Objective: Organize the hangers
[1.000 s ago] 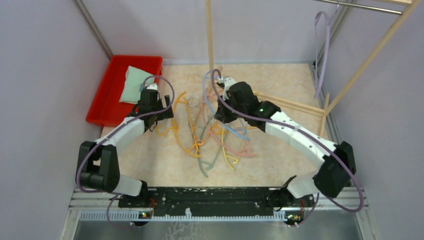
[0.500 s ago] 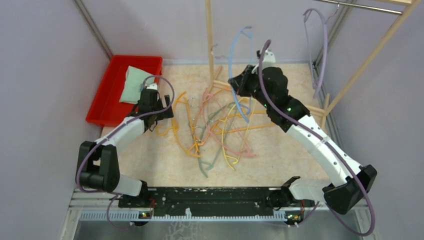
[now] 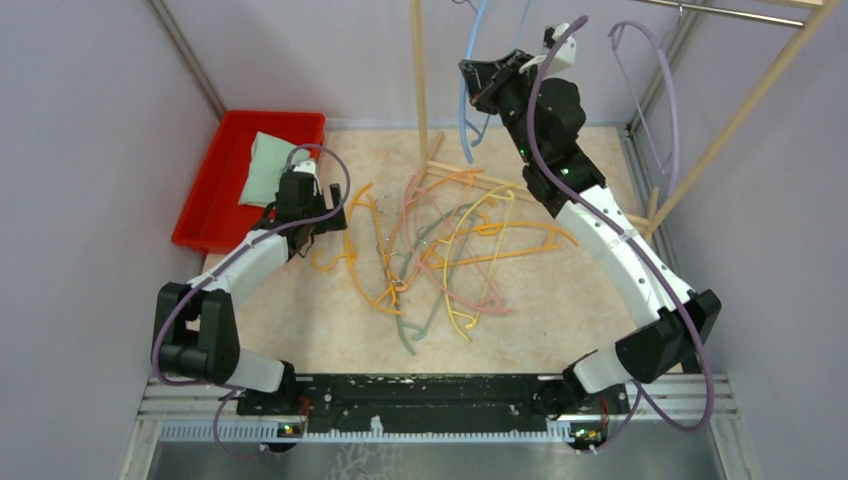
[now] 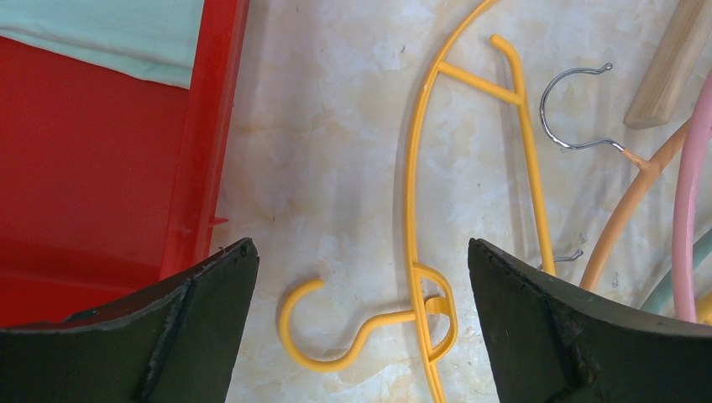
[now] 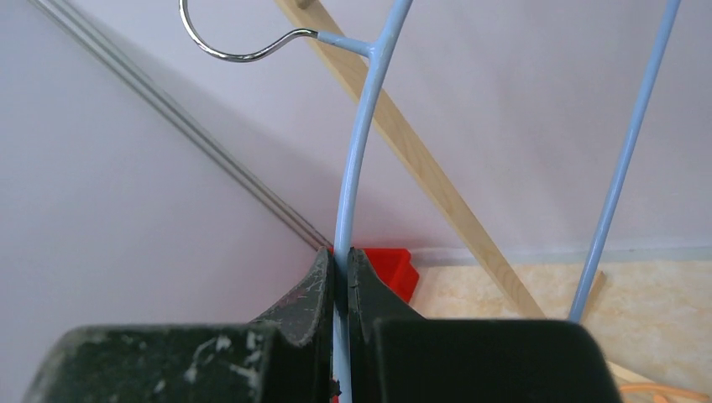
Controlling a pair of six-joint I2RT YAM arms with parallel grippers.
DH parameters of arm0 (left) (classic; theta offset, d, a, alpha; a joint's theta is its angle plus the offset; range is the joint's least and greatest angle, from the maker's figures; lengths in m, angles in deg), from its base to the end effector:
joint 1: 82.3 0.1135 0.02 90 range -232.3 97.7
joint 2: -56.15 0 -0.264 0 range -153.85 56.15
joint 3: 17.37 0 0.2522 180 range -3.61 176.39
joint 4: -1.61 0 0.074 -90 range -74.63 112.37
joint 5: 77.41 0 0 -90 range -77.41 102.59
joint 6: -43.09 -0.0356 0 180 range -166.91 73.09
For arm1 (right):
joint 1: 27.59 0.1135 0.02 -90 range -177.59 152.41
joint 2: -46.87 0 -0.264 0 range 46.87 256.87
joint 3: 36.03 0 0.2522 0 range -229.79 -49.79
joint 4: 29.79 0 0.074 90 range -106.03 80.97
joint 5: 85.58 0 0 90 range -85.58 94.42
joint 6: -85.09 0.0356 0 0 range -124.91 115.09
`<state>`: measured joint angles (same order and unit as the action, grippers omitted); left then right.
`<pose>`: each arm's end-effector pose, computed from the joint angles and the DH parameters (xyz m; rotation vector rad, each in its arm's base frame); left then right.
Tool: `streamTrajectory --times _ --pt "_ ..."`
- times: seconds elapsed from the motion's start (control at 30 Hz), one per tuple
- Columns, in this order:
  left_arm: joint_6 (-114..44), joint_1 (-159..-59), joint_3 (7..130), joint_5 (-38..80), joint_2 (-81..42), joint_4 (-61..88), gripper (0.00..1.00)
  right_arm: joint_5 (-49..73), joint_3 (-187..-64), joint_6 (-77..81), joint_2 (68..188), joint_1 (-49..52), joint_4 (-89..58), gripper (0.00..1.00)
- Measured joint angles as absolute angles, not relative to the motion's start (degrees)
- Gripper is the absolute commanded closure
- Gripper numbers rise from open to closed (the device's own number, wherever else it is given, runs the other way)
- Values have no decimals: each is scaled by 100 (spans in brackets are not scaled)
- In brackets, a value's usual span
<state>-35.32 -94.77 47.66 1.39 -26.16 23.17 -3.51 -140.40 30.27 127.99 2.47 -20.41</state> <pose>0.3045 -0.0603 0.2319 -0.0876 2.2317 -0.0086 0.2769 0.1546 0.5001 0.1834 1.3716 0.8684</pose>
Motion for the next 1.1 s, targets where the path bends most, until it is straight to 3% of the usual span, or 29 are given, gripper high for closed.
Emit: streamTrajectory --times 0.33,1.1 --pt "-3652 -9399 4549 54 -2548 2328 0 -604 -14335 3005 13409 25 -2089 100" --pt "-3643 -9274 4529 69 -2517 2310 0 -928 -14034 3097 13323 -837 -2312 100"
